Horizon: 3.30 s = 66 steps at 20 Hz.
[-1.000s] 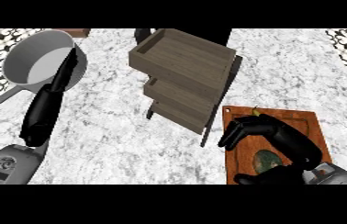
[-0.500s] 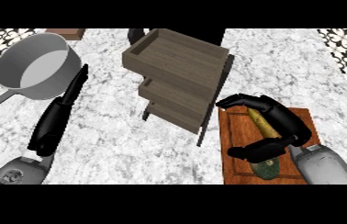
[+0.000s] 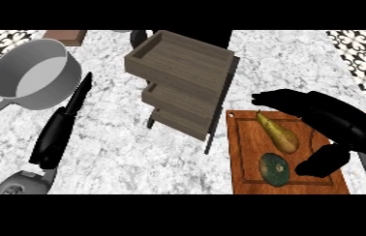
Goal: Pick the pear from the cutting board and place it in the tiered basket
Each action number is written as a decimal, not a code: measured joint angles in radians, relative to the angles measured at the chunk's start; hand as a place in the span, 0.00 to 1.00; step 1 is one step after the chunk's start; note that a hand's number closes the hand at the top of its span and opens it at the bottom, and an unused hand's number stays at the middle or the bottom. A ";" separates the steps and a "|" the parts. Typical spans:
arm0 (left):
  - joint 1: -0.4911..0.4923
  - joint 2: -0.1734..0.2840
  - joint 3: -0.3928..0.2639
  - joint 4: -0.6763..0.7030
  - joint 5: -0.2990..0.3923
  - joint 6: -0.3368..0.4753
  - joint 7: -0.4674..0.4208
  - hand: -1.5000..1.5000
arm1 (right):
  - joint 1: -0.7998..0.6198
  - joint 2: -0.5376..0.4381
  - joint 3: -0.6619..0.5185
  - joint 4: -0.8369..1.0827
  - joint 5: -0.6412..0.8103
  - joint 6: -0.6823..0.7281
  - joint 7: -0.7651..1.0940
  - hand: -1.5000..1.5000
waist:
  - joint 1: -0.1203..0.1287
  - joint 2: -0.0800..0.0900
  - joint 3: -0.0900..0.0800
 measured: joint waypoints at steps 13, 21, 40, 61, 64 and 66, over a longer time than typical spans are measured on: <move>0.016 -0.030 0.028 -0.004 -0.027 -0.029 -0.009 0.50 | 0.107 -0.031 0.149 -0.422 0.285 0.119 0.546 0.00 | 0.006 0.010 0.003; 0.010 -0.061 0.049 -0.026 -0.055 -0.057 0.010 0.50 | 0.155 0.117 0.346 -0.379 0.574 0.105 0.692 0.00 | 0.016 0.013 0.004; 0.057 -0.128 0.134 -0.059 -0.127 -0.149 0.012 0.50 | 0.223 0.162 0.296 -0.171 0.858 0.143 0.610 0.00 | 0.016 0.014 0.004; 0.051 -0.225 0.212 -0.076 -0.221 -0.234 0.036 0.50 | 0.244 0.250 0.065 0.017 1.007 -0.035 0.348 0.00 | 0.016 0.015 0.005; 0.053 -0.238 0.226 -0.064 -0.233 -0.246 0.015 0.50 | 0.236 0.282 0.037 0.063 1.026 -0.062 0.315 0.00 | 0.016 0.015 0.005; 0.067 -0.246 0.224 -0.082 -0.243 -0.254 0.019 0.50 | 0.227 0.311 0.034 0.109 1.051 -0.083 0.303 0.00 | 0.018 0.015 0.004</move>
